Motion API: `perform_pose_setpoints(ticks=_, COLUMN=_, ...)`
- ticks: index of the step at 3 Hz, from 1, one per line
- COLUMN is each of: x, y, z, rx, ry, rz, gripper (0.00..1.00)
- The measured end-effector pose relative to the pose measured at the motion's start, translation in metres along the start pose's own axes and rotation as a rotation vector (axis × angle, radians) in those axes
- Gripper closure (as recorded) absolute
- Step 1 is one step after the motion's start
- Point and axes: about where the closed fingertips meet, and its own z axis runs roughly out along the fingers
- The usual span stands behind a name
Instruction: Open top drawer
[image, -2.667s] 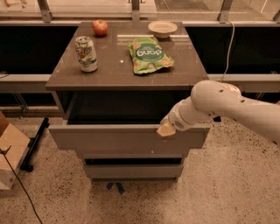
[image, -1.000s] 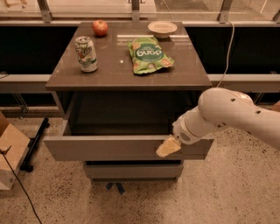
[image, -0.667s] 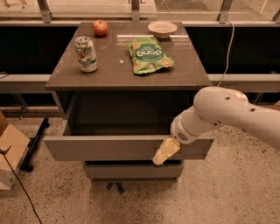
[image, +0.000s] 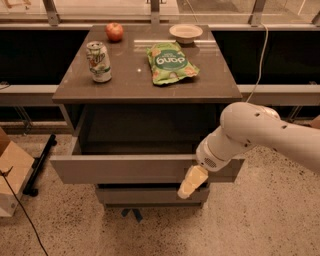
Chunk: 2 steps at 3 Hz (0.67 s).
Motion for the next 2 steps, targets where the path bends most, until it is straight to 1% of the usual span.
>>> perform_pose_setpoints(ticks=1, x=0.0218, y=0.0165, z=0.006, rx=-0.092, ry=0.033, rz=0.006, gripper=0.18)
perform_pose_setpoints(ticks=2, x=0.021, y=0.0172, z=0.0029, rx=-0.095, ry=0.034, rz=0.006, gripper=0.42)
